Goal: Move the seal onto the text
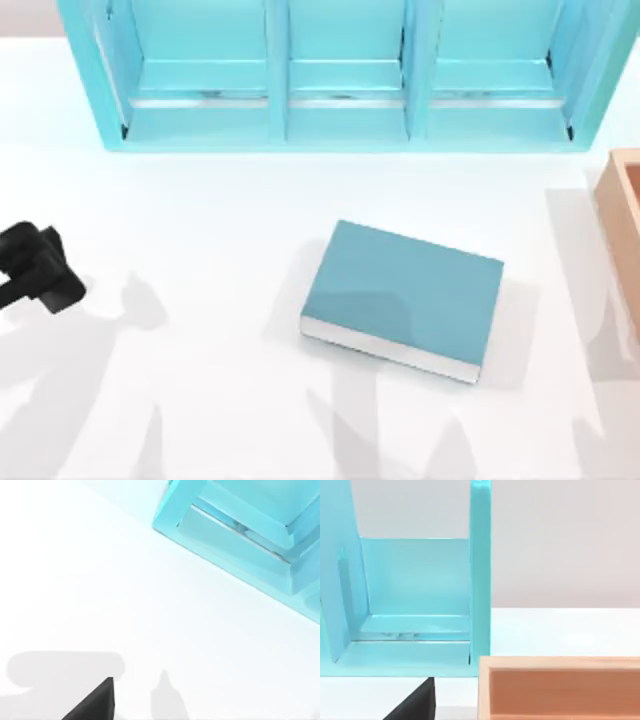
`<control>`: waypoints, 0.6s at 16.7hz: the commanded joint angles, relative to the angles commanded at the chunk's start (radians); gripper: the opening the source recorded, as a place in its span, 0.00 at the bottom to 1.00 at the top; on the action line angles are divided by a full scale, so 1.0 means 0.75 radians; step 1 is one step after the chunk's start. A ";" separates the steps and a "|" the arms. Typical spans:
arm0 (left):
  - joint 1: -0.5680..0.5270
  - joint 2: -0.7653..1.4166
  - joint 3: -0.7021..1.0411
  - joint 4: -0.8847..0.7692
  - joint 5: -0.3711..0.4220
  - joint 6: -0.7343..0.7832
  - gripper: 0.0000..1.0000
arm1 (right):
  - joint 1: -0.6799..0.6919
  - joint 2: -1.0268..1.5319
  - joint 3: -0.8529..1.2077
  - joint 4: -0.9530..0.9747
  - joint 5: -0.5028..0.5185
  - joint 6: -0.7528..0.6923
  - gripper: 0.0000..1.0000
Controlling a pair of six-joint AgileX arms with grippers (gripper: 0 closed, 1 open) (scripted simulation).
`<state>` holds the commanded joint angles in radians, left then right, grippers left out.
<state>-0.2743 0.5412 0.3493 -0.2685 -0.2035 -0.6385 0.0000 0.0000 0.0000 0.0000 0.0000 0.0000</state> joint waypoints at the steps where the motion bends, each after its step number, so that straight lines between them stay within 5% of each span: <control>1: 0.061 -0.109 -0.074 0.051 0.048 0.145 1.00 | 0.000 0.000 0.000 0.000 0.000 0.000 1.00; 5: 0.254 -0.483 -0.319 0.233 0.194 0.597 1.00 | 0.000 0.000 0.000 0.000 0.000 0.000 1.00; 10: 0.363 -0.715 -0.462 0.354 0.269 0.844 1.00 | 0.000 0.000 0.000 0.000 0.000 0.000 1.00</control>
<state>-0.0023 0.0051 0.0030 -0.0029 -0.0015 -0.0054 0.0000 0.0000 0.0000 0.0000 0.0000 0.0000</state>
